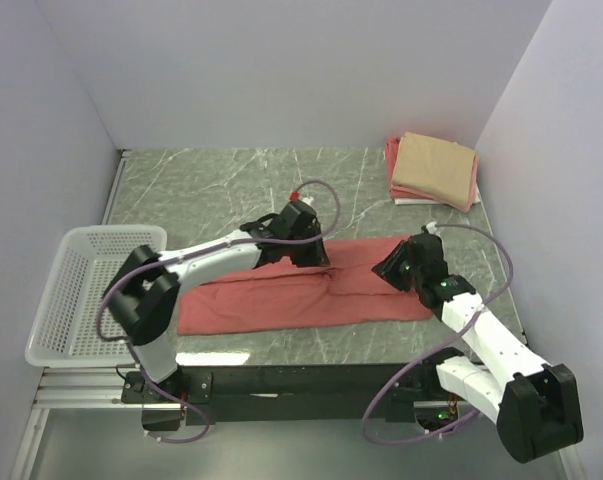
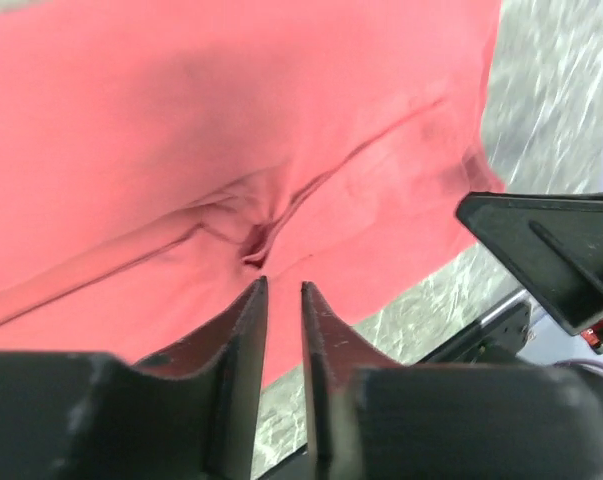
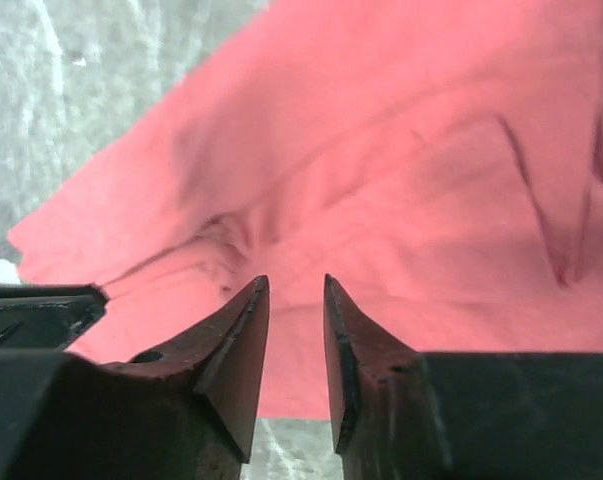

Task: Fold and stack the t-shirts
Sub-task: Fold the tshirt

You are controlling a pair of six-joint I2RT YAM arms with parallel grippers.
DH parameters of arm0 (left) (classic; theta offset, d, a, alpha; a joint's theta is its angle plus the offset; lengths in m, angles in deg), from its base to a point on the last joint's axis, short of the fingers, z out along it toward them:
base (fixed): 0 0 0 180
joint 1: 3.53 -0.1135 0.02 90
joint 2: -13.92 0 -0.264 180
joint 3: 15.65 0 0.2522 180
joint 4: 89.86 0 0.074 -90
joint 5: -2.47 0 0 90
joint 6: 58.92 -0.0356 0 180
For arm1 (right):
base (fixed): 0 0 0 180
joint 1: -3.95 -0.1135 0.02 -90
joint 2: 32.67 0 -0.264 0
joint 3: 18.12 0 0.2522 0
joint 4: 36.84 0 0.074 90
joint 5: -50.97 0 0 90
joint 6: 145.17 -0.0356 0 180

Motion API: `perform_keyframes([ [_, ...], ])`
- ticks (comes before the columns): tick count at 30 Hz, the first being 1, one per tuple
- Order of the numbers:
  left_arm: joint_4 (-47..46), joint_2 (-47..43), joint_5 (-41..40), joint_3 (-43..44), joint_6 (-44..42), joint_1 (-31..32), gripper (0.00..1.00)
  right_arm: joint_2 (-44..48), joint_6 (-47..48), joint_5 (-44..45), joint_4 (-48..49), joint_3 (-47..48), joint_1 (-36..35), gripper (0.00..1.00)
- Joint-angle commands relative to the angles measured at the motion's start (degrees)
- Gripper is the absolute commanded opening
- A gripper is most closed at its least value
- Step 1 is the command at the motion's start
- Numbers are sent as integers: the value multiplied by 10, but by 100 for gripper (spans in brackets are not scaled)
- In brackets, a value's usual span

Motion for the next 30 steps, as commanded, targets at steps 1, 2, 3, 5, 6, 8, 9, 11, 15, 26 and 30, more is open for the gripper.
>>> perform_keyframes([
  [1, 40, -54, -56, -40, 20, -13, 19, -21, 28, 51, -45, 61, -21, 37],
  [2, 39, -64, -74, -73, 25, -18, 16, -34, 31, 58, -55, 74, -29, 40],
  [3, 38, -86, -86, -92, 30, -23, 15, -57, 34, 71, -60, 96, -45, 44],
  [5, 44, -107, -112, -143, 42, -36, 12, -82, 40, 113, -79, 116, -61, 48],
  [6, 49, -125, -126, -158, 43, -38, 11, -105, 41, 123, -85, 134, -67, 50],
  [8, 54, -138, -150, -197, 47, -41, 8, -125, 47, 146, -93, 146, -77, 54],
  [9, 56, -145, -157, -206, 48, -43, 7, -143, 48, 153, -95, 153, -80, 58],
  [11, 62, -153, -186, -229, 56, -44, 5, -160, 49, 161, -93, 158, -85, 59],
  [15, 80, -154, -233, -240, 67, -44, 4, -221, 50, 173, -89, 177, -96, 61],
  [26, 82, -110, -233, -271, 87, -35, 1, -381, 62, 153, -76, 247, -128, 59],
  [30, 90, -120, -215, -283, 105, -13, 1, -449, 78, 150, -96, 304, -153, 59],
])
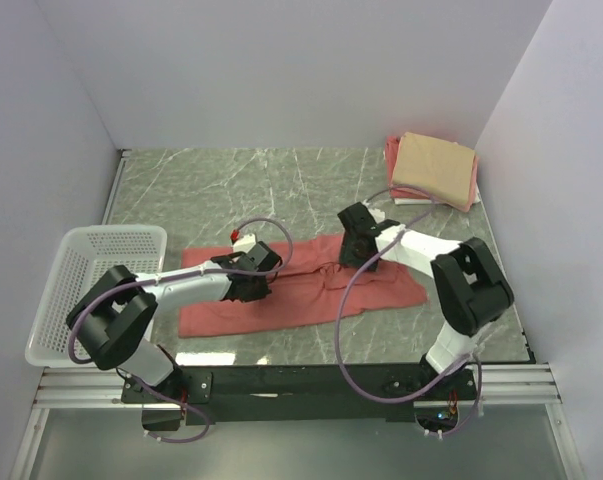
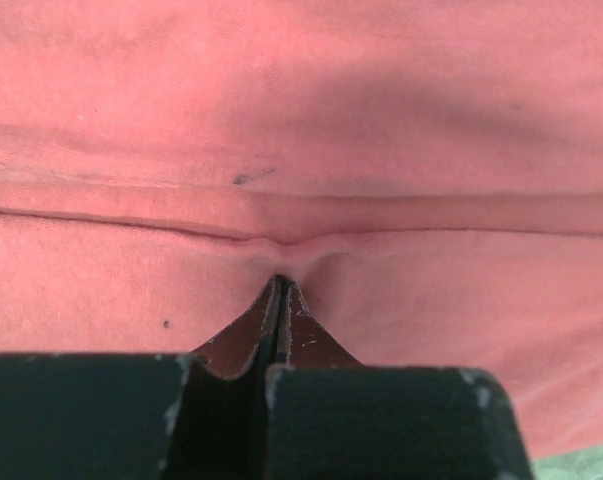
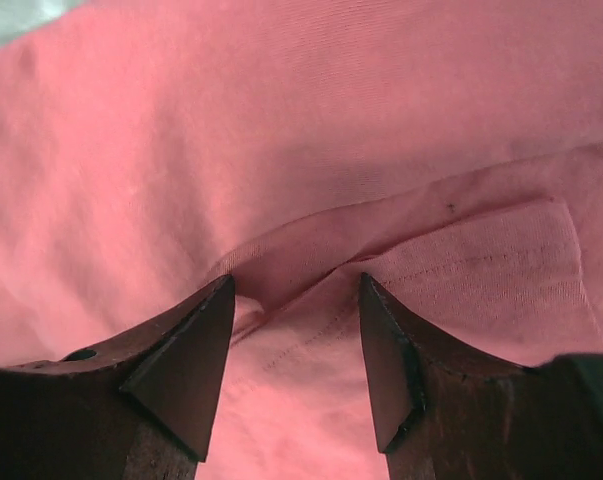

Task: Fold and stack the t-shirts
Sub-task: Fold the tshirt

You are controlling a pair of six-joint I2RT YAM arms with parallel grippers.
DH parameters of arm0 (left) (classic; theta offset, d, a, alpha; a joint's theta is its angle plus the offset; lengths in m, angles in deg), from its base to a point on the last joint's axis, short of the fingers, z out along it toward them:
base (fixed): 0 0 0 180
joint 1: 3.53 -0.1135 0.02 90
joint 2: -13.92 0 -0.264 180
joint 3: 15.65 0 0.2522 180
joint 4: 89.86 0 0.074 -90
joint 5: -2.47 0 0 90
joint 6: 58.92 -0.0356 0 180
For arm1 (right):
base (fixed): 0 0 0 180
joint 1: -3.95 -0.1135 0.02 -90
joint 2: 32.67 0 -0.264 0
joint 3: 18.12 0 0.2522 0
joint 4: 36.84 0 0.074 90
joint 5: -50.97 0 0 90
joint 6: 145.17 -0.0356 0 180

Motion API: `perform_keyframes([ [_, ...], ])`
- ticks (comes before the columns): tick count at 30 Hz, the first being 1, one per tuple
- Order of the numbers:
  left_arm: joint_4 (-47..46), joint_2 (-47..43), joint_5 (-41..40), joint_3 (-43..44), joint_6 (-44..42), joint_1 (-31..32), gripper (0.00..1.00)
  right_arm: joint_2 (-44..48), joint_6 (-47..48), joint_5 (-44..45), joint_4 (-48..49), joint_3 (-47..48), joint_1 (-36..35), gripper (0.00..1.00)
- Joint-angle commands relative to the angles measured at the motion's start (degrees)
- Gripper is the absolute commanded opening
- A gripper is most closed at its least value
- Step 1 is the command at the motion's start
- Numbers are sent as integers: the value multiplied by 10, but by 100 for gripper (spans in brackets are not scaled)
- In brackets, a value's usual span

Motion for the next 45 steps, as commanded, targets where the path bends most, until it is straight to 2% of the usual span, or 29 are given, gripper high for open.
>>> perform_keyframes([
  [1, 24, 2, 31, -30, 29, 30, 1, -53, 15, -7, -1, 53, -24, 59],
  [7, 24, -23, 72, -53, 82, 74, 1, -161, 62, -28, -52, 204, -48, 59],
  [11, 15, -48, 103, -69, 130, 87, 1, -261, 106, -33, -115, 360, -58, 59],
  [15, -36, -84, 147, -85, 186, 96, 3, -348, 168, -53, -161, 503, -58, 59],
  [20, -95, -74, 164, -45, 203, 107, 6, -466, 240, -63, -218, 717, -57, 62],
  [23, -106, -61, 164, -2, 190, 102, 9, -506, 257, -68, -219, 794, -51, 65],
  [25, -88, -47, 154, 47, 169, 97, 10, -509, 260, -71, -204, 808, -39, 65],
  [29, -54, -65, 140, 97, 125, 70, 14, -431, 241, -86, -142, 746, -16, 65],
  [34, -60, -82, 164, 127, 74, -36, 20, -310, 193, -141, -81, 672, 21, 66],
  [38, -58, -14, 171, 203, -27, -98, 20, -240, 112, -192, -57, 588, 67, 66],
  [43, -102, 55, 237, 293, -130, -200, 29, -187, 79, -176, -72, 465, 79, 64],
  [44, -105, 86, 249, 307, -177, -210, 31, -177, 74, -175, -60, 439, 79, 63],
  [45, -101, 103, 253, 344, -198, -224, 36, -166, 68, -174, -50, 413, 80, 62],
])
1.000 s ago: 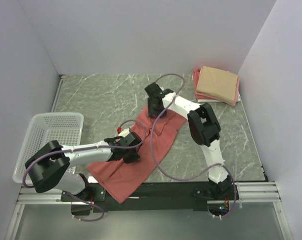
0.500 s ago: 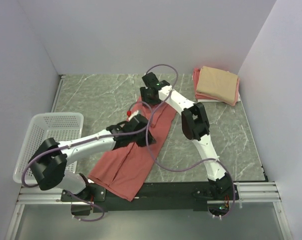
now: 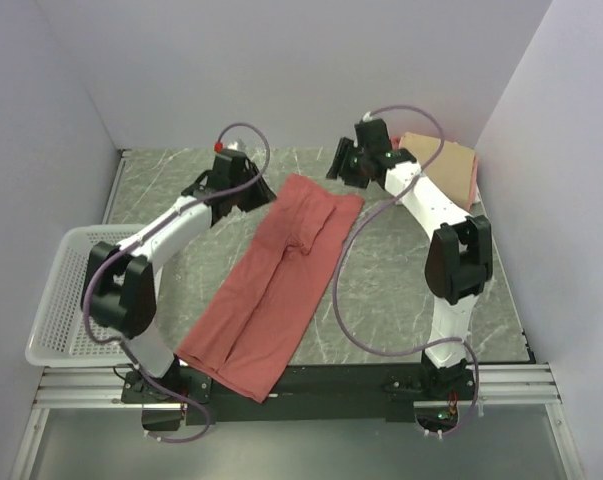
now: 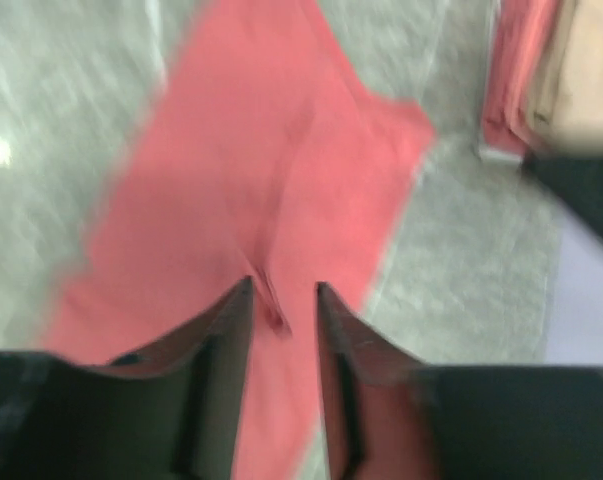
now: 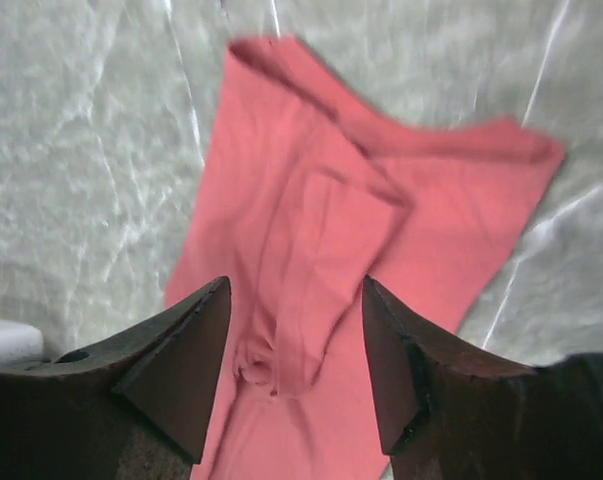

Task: Fold and stack the t-shirts
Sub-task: Fold the tshirt

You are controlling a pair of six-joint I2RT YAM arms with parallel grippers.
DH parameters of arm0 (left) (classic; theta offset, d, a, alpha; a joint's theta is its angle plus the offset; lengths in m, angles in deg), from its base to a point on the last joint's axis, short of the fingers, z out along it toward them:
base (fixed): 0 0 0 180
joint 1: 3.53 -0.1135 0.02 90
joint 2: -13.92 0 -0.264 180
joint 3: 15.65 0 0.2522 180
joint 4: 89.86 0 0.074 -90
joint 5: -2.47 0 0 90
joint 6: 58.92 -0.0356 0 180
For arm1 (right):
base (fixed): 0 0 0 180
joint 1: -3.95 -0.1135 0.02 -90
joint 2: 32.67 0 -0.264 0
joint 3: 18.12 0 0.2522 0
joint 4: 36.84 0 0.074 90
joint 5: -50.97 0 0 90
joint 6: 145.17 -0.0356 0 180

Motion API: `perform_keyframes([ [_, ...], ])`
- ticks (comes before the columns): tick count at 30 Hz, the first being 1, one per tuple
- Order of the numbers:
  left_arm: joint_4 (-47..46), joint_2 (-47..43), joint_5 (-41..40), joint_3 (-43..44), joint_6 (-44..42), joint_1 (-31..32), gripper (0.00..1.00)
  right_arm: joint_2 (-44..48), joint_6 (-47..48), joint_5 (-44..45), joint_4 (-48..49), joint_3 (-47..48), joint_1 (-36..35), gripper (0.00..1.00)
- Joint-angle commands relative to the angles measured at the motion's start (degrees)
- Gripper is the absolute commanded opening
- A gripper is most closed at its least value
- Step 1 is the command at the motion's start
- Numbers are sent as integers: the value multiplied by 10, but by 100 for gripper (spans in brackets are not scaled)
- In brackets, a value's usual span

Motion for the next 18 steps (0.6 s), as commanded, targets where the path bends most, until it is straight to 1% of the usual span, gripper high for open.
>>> perform_keyframes([
  [1, -18, 55, 51, 85, -139, -41, 39, 29, -40, -8, 32, -117, -13, 61],
  [2, -19, 93, 59, 100, -185, -46, 43, 37, -47, -11, 42, -137, -11, 61],
  [3, -12, 113, 72, 137, -205, -55, 50, 44, -50, -13, 52, -156, -9, 61],
  [4, -5, 135, 82, 158, -222, -59, 53, 50, -53, -16, 66, -180, -7, 59],
  [5, 13, 180, 98, 179, -251, -64, 55, 51, -54, -22, 69, -188, -6, 59],
  [6, 22, 202, 112, 224, -264, -70, 57, 50, -56, -21, 68, -193, -2, 58],
  [7, 28, 226, 120, 245, -275, -73, 59, 46, -57, -20, 67, -201, 1, 58],
  [8, 40, 270, 128, 268, -289, -75, 59, 45, -60, -21, 72, -208, 4, 57],
  [9, 50, 288, 139, 303, -296, -82, 59, 43, -61, -22, 76, -214, 7, 56],
  [11, 53, 335, 163, 330, -305, -87, 59, 36, -63, -21, 82, -225, 11, 52],
  [15, 53, 381, 180, 370, -315, -95, 58, 19, -55, 17, 67, -225, 15, 47],
  [16, 55, 389, 182, 376, -319, -95, 57, 17, -52, 24, 69, -231, 15, 45],
  [18, 52, 404, 191, 375, -326, -95, 57, 12, -48, 34, 71, -233, 18, 43],
])
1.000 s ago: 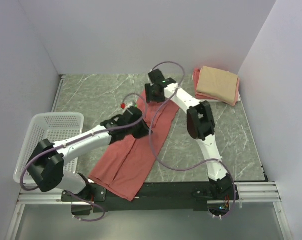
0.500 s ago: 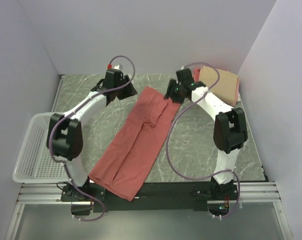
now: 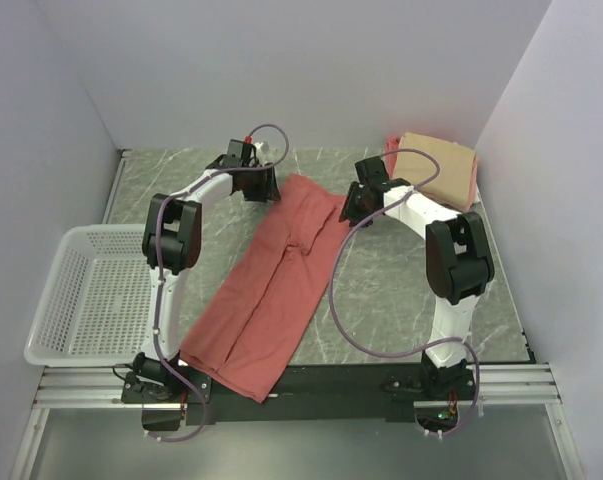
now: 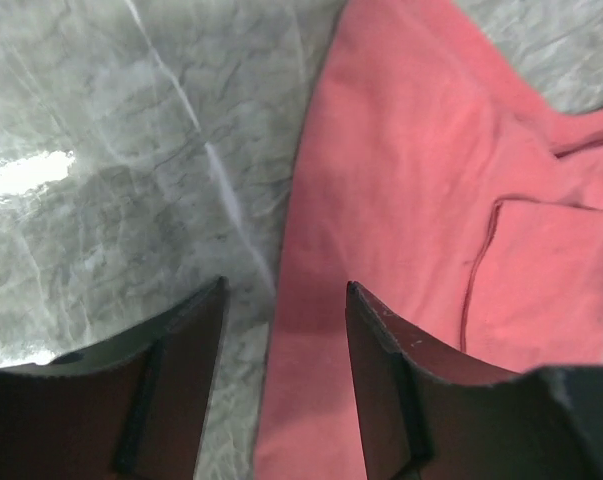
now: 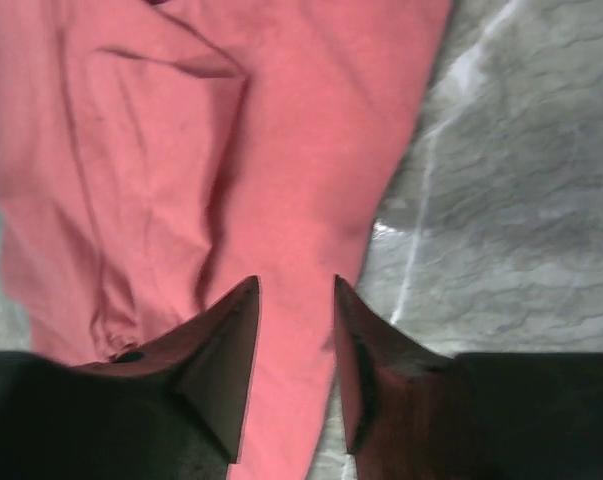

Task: Fold and stack the t-shirts
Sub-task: Fold the tshirt

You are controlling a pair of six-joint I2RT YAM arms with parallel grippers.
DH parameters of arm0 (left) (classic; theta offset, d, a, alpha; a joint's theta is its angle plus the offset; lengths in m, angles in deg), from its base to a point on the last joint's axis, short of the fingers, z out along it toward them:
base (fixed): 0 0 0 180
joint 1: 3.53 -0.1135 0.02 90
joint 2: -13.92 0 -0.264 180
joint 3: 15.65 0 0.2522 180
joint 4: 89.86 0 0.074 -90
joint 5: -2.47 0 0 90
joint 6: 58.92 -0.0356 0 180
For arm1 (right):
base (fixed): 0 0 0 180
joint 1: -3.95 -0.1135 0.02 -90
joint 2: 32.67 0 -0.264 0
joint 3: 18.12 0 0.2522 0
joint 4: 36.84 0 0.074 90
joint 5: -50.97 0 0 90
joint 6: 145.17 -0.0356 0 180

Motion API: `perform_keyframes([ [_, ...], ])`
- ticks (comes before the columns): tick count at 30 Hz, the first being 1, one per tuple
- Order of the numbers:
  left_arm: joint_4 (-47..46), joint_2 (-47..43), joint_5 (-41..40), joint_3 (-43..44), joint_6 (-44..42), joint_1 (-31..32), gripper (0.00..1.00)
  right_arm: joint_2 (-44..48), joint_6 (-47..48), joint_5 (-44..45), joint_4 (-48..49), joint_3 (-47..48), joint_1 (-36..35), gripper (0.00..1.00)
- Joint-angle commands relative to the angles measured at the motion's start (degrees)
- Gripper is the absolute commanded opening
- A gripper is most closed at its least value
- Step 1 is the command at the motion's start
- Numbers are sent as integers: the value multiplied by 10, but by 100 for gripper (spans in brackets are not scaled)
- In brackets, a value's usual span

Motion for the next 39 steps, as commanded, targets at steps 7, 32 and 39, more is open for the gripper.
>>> perform_keyframes([
  [7, -5, 55, 74, 62, -24, -1, 56, -82, 21, 47, -17, 59, 12, 33],
  [32, -110, 135, -143, 163, 254, -15, 0, -223, 110, 38, -83, 386, 44, 83],
  [39, -97, 122, -264, 155, 363, -58, 0, -211, 109, 22, -107, 409, 53, 84],
])
